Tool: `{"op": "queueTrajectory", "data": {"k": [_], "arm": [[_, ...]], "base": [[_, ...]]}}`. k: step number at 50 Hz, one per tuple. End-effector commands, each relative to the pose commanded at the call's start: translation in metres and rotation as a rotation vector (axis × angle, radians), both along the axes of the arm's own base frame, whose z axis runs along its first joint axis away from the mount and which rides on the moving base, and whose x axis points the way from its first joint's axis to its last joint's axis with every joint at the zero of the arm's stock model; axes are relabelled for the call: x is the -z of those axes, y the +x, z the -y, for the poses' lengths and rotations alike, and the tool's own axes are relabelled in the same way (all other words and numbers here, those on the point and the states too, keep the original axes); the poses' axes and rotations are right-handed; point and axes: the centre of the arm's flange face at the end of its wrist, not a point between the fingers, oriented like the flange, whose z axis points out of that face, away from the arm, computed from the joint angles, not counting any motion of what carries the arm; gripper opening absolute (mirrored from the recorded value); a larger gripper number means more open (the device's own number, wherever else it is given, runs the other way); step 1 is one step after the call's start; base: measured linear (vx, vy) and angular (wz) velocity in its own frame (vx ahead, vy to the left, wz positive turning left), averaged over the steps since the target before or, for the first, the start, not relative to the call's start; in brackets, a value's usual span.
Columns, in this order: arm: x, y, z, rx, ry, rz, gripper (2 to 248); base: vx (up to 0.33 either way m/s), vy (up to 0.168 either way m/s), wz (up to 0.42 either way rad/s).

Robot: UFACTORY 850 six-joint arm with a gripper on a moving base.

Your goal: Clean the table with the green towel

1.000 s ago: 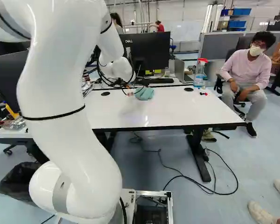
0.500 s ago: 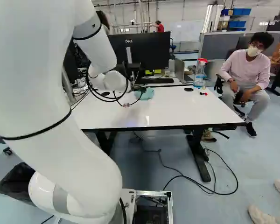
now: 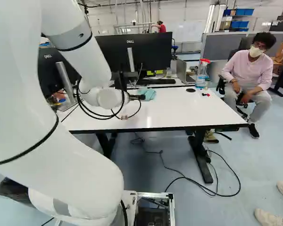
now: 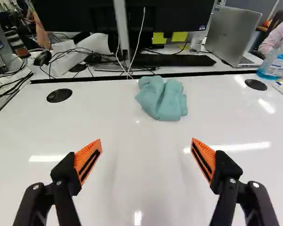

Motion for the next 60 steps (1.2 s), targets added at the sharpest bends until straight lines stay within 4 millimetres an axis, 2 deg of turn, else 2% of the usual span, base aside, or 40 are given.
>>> {"op": "queueTrajectory", "data": {"k": [15, 32, 60], "arm": [[0.014, -0.038, -0.003, -0.007, -0.001, 0.045, 247], [0.028, -0.071, -0.005, -0.014, -0.001, 0.083, 247], [0.04, -0.101, -0.007, -0.019, -0.002, 0.117, 247]], "base": [[0.0, 0.0, 0.0], [0.0, 0.0, 0.0], [0.0, 0.0, 0.0]]}}
